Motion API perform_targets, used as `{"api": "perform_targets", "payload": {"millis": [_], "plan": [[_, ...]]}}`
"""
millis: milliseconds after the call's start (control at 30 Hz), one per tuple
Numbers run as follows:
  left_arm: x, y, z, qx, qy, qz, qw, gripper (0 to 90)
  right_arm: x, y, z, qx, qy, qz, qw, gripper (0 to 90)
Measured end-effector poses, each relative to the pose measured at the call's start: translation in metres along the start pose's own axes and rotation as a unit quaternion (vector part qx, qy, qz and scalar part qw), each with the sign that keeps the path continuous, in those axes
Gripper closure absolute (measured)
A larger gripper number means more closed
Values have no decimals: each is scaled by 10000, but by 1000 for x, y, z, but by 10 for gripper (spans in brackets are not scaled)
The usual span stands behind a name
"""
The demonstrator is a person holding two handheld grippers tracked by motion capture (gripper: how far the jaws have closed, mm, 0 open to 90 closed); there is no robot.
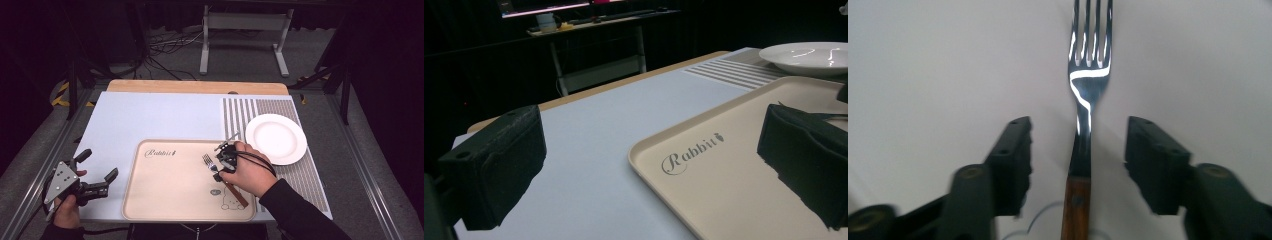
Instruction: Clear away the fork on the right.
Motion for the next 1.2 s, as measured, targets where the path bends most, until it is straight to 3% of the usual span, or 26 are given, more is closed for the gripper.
{"api": "perform_targets", "payload": {"millis": [67, 133, 333, 400, 500, 533, 633, 733, 867, 1200], "plan": [[0, 0, 0, -11, 1, -2, 10000, 0, 0, 3, -11, -459, -408, -75, 9981, 264], [0, 0, 0, -24, 6, -16, 10000, 0, 0, 4, -18, -687, -620, -110, 9956, 219], [0, 0, -1, -34, 3, -2, 10000, 0, 6, 4, -28, -979, -787, -328, 9915, 214], [0, 0, -1, -38, 7, 2, 10000, 0, 9, 3, -34, -1129, -920, -429, 9884, 233], [0, 0, -1, -35, 4, 7, 10000, 0, 12, 5, -38, -1186, -1097, -524, 9855, 320], [0, 0, -1, -37, 4, 7, 10000, 0, 13, 5, -39, -1179, -1169, -565, 9845, 382], [0, 0, -1, -46, -17, -10, 10000, 0, 16, 5, -40, -1144, -1388, -630, 9817, 690], [0, 0, -1, -46, -16, -4, 10000, 0, 17, 6, -42, -1161, -1498, -682, 9795, 827], [0, -1, -1, -42, -16, 2, 10000, 0, 17, 13, -41, -1077, -1496, -784, 9797, 894], [0, 0, -1, -44, -15, -6, 10000, 0, 10, 28, -32, -800, -1524, -777, 9820, 900]]}}
Point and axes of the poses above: each handheld gripper's, and its own axes: y roughly forward along the jaws, z roughly out of its underside, x roughly to its left, the point moved 10 cm from there along y, roughly forward along the jaws, and after that the axes turned 11 degrees about -x, right-handed, at the moved point
